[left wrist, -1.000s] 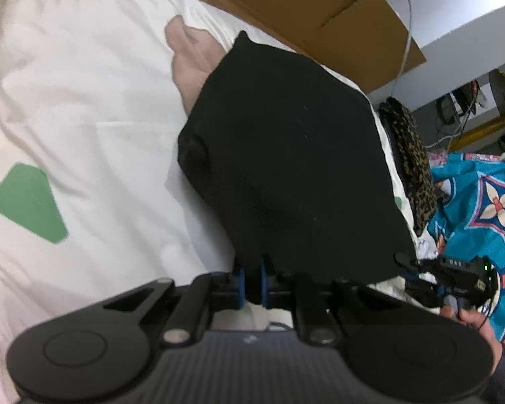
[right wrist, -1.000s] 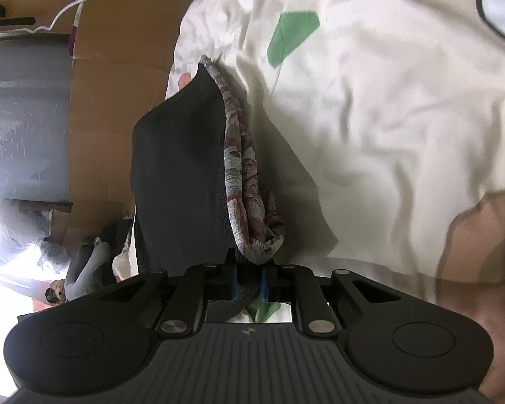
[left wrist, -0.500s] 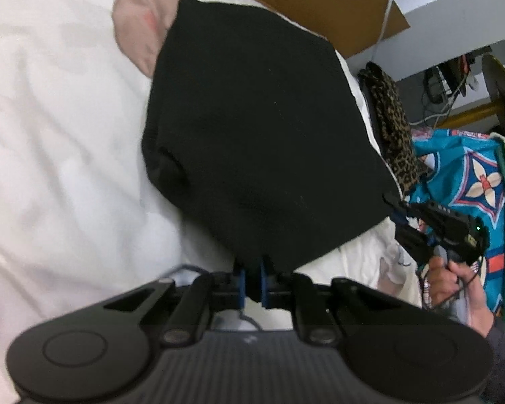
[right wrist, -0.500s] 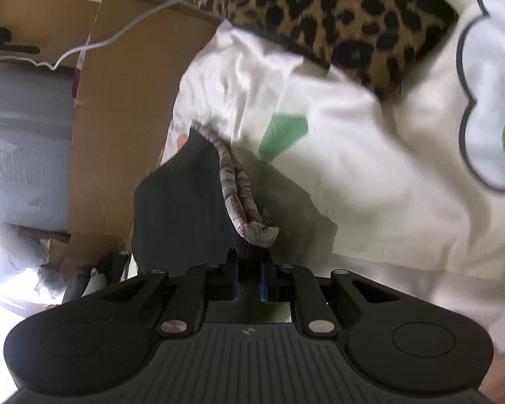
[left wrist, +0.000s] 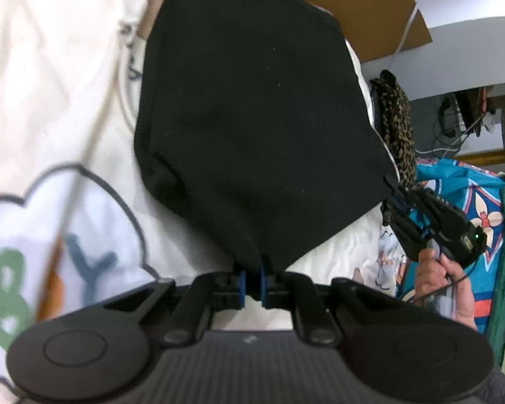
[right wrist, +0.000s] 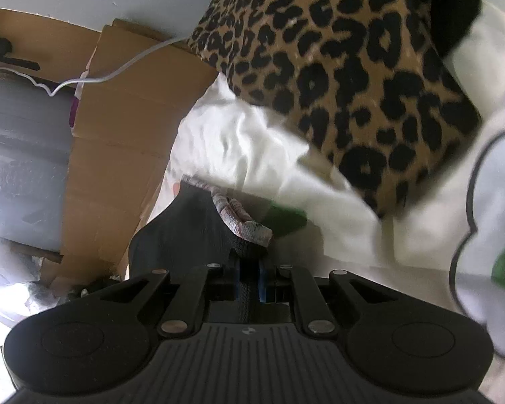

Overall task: Fold clothes
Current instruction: 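Lift the black garment by its edge with both grippers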

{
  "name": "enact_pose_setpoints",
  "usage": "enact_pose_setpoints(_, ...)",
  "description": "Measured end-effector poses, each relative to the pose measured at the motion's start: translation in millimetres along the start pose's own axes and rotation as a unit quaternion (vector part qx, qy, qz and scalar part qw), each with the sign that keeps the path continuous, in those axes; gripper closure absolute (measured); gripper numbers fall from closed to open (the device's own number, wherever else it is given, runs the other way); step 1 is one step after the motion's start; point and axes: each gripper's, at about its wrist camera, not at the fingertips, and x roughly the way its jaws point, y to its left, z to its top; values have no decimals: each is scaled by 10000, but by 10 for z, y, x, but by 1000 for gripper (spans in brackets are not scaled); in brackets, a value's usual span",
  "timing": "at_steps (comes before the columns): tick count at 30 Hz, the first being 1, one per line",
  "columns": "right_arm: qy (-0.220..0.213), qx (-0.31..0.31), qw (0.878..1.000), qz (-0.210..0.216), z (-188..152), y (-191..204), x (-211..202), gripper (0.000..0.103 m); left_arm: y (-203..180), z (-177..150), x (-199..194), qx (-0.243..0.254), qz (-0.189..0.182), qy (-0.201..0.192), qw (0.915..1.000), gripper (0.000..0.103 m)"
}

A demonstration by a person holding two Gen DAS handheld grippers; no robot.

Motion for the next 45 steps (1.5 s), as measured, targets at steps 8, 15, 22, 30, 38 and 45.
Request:
enact_pose_setpoints(8, 201, 213, 9994, 206, 17, -184, 58, 58, -113, -80, 119, -150, 38, 9, 9999, 95)
enact_pose_setpoints(15, 577, 468, 9964, 402, -319, -308, 139, 58, -177, -56, 147, -202, -30, 4, 9998, 95)
enact_pose_setpoints(22, 935, 626, 9916, 643, -718, -276, 232, 59, -143, -46, 56, -316, -173, -1, 9994, 95)
enact_pose_setpoints(30, 1137, 762, 9866, 892, -995, -169, 327, 58, -93, -17, -91, -564, -429, -7, 9975, 95)
enact_pose_setpoints(38, 1232, 1026, 9820, 996, -1191, -105, 451, 58, -138, -3, -192, -744, -640, -13, 9952, 95)
enact_pose_setpoints(45, 1157, 1108, 9820, 1003, -1233, -74, 490, 60, -113, 3, -187, -790, -709, 17, 9943, 95)
